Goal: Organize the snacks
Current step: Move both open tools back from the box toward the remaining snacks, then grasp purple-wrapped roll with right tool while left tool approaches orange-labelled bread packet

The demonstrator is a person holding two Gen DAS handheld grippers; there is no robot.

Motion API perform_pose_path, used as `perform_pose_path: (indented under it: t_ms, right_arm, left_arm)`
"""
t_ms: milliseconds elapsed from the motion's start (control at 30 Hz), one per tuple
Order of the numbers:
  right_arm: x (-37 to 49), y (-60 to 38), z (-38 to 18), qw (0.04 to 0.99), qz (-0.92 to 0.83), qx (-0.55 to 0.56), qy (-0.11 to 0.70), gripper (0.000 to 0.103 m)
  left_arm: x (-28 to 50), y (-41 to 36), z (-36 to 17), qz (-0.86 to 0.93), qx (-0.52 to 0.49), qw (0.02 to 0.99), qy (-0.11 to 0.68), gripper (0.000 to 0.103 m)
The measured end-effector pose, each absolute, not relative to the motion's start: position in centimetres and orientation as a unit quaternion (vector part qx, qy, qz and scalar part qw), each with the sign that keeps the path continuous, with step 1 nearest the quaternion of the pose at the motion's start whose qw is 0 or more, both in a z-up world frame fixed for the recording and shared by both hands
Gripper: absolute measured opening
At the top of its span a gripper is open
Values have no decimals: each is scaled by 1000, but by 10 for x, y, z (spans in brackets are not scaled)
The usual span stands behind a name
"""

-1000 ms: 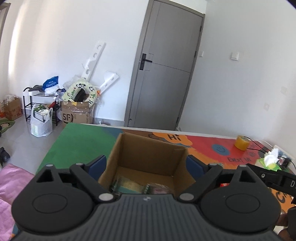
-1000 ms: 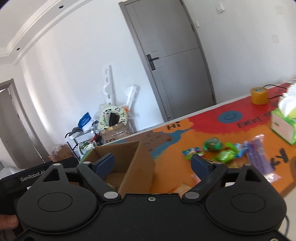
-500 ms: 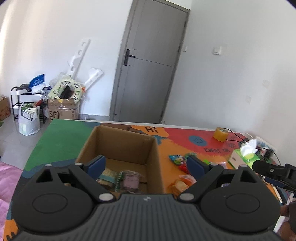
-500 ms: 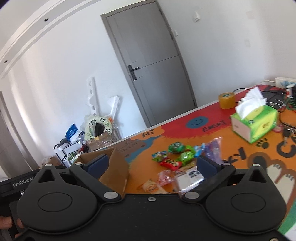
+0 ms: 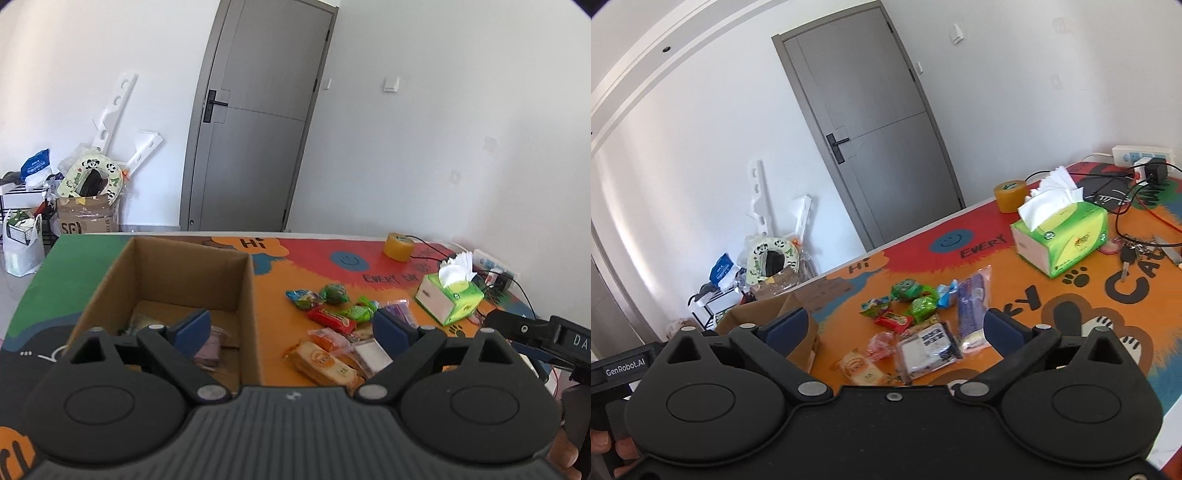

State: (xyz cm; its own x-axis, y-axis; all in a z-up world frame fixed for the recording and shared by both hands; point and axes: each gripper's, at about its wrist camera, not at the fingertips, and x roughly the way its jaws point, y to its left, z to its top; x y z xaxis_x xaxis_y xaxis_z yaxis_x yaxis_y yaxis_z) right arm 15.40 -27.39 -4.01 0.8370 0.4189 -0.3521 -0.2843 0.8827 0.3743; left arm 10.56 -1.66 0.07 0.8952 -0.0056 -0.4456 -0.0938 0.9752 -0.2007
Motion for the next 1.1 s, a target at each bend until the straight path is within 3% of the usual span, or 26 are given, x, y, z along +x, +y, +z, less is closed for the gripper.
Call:
perform_pose_path:
  t_ms: [400,600,667,833,1100]
  right_arm:
    - [172,-291,-69,939,185,168,236,103]
    - [182,-290,-82,937,201,157,241,102]
    - [186,-289,-86,936,203,156,243,98]
    - [199,-292,-98,930,211,158,257,84]
    - [223,-297,-110,930,191,166,265,80]
  left_arm:
    - [125,-53,-20,-16,-95,967,237,89]
    - [140,-66,-34,-12,-92,964,250,80]
    - [146,-69,-38,-10,-92,962,256,74]
    - [161,-79,-50,-3,-91,958,271,73]
    - [184,-87,-70,25,-93,952,289,72]
